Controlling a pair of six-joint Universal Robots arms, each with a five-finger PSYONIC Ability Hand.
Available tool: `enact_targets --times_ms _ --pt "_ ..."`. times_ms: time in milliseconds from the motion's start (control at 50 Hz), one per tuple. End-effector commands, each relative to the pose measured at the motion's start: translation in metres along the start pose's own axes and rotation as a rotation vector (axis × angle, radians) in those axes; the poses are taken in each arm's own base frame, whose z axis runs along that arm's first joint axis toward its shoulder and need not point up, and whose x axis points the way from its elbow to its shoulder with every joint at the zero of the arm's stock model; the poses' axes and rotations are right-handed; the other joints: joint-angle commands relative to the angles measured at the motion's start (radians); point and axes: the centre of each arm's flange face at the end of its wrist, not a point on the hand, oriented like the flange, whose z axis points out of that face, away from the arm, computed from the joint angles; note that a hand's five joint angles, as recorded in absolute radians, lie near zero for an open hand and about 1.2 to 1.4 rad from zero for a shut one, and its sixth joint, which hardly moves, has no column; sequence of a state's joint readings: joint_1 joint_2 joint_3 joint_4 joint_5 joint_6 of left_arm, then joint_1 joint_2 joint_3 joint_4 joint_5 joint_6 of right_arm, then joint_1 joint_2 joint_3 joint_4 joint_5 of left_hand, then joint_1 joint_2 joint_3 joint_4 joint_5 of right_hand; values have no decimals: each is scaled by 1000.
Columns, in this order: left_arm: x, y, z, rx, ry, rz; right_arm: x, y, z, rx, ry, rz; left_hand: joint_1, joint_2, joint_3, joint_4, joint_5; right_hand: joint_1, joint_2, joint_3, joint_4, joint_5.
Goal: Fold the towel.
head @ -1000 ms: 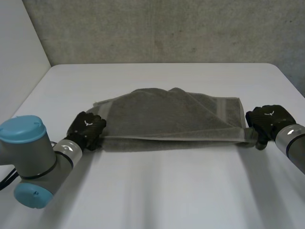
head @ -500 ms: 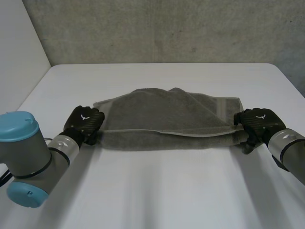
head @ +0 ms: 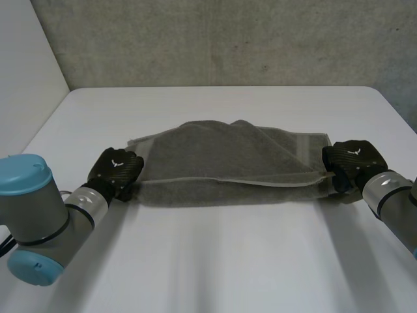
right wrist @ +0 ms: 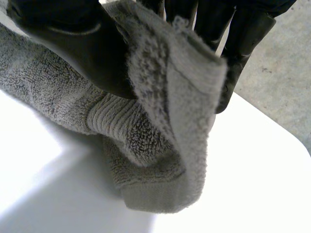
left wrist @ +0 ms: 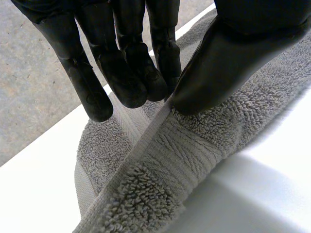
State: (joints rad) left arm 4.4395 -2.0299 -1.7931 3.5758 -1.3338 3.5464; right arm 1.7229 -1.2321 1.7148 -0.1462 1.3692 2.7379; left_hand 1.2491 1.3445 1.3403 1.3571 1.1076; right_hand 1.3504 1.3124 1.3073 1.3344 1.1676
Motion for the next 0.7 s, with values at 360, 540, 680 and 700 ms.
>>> enact_targets --times_ms 360,540,680,700 --pt "-67 -250 -107 609 -165 28 63 -214 -103 400 80 -91 147 52 56 39 114 46 84 89 62 54" --pt "-68 -204 -45 406 -99 -51 57 -180 -52 214 24 -172 147 52 56 39 114 46 84 89 62 54" --pt "-68 -158 34 283 -58 -80 28 -164 9 196 19 -209 147 52 56 39 114 46 84 89 62 54" --pt "-68 -158 34 283 -58 -80 28 -164 10 196 19 -209 147 52 56 39 114 46 84 89 62 54"
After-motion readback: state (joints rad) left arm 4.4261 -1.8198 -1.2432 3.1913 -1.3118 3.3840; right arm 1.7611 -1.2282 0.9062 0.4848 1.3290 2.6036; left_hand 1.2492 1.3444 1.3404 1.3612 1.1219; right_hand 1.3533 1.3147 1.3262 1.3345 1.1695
